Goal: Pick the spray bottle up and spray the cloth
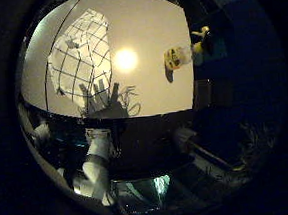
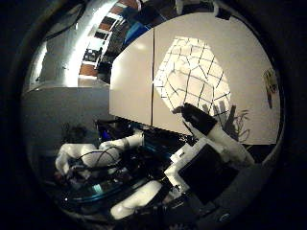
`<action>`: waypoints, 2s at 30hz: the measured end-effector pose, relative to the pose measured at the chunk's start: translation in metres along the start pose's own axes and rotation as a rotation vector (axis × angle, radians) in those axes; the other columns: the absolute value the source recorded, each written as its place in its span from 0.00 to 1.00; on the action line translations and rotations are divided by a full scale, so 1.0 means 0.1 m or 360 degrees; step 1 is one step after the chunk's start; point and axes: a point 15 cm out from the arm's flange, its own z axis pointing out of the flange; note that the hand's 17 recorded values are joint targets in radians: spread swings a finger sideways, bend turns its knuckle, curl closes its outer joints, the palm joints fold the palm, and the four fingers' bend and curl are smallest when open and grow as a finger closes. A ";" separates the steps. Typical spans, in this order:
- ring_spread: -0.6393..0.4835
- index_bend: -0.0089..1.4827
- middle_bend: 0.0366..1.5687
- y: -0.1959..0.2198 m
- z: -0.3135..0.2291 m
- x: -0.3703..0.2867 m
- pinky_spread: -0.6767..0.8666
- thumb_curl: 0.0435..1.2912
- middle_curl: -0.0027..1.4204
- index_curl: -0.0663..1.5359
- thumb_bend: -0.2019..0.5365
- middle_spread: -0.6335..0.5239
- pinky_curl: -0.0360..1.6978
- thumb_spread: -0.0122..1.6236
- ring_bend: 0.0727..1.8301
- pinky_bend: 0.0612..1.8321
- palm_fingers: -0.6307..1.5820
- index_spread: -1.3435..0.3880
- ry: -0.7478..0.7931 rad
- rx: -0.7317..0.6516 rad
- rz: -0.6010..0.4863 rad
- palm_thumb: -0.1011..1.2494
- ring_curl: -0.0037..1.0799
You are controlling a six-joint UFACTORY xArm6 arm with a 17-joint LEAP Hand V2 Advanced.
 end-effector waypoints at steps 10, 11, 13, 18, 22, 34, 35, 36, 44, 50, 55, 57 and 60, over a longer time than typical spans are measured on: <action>0.70 0.13 0.16 -0.05 -0.06 0.45 0.67 0.31 0.26 0.23 0.25 0.52 0.13 0.63 0.21 0.22 0.43 0.54 -0.0089 0.0154 0.0300 0.68 0.22; 0.70 0.13 0.16 -0.04 -0.08 0.52 0.67 0.32 0.26 0.23 0.25 0.52 0.13 0.63 0.21 0.22 0.43 0.54 -0.0096 0.0170 0.0336 0.69 0.22; 0.69 0.12 0.16 0.01 -0.11 0.69 0.67 0.32 0.26 0.23 0.25 0.51 0.13 0.63 0.21 0.21 0.44 0.54 -0.0121 0.0213 0.0427 0.70 0.22; 0.66 0.13 0.15 0.14 -0.29 1.13 0.68 0.33 0.26 0.24 0.25 0.49 0.13 0.63 0.21 0.21 0.47 0.53 -0.0211 0.0396 0.0653 0.70 0.22; 0.65 0.13 0.15 0.32 -0.47 1.49 0.68 0.33 0.26 0.25 0.24 0.49 0.13 0.63 0.21 0.20 0.47 0.54 -0.0248 0.0561 0.0789 0.70 0.21; 0.63 0.13 0.15 1.24 -0.41 2.53 0.68 0.34 0.27 0.26 0.24 0.47 0.12 0.63 0.21 0.18 0.49 0.55 -0.0500 0.0851 0.1173 0.70 0.20; 0.63 0.13 0.15 1.29 -0.37 2.59 0.68 0.34 0.27 0.26 0.25 0.47 0.12 0.63 0.21 0.18 0.49 0.55 -0.0523 0.0856 0.1192 0.70 0.20; 0.63 0.13 0.15 1.34 -0.32 2.66 0.68 0.34 0.27 0.26 0.25 0.47 0.12 0.63 0.21 0.18 0.49 0.55 -0.0546 0.0859 0.1209 0.70 0.20; 0.66 0.12 0.15 1.57 -0.14 3.02 0.69 0.35 0.27 0.26 0.25 0.50 0.12 0.63 0.21 0.17 0.48 0.57 -0.0618 0.0867 0.1289 0.70 0.21; 0.68 0.12 0.15 1.67 -0.02 3.21 0.69 0.35 0.28 0.25 0.24 0.53 0.12 0.63 0.22 0.18 0.47 0.59 -0.0661 0.0865 0.1332 0.70 0.21; 0.76 0.09 0.11 1.67 0.18 3.31 0.69 0.33 0.26 0.21 0.23 0.64 0.15 0.64 0.24 0.24 0.37 0.61 -0.0730 0.0854 0.1319 0.63 0.23; 0.79 0.09 0.10 1.65 0.21 3.36 0.69 0.32 0.26 0.21 0.22 0.67 0.16 0.64 0.24 0.26 0.34 0.61 -0.0745 0.0851 0.1289 0.61 0.22; 0.82 0.10 0.10 1.62 0.29 3.37 0.69 0.29 0.25 0.20 0.23 0.71 0.17 0.64 0.24 0.28 0.32 0.61 -0.0787 0.0838 0.1263 0.57 0.23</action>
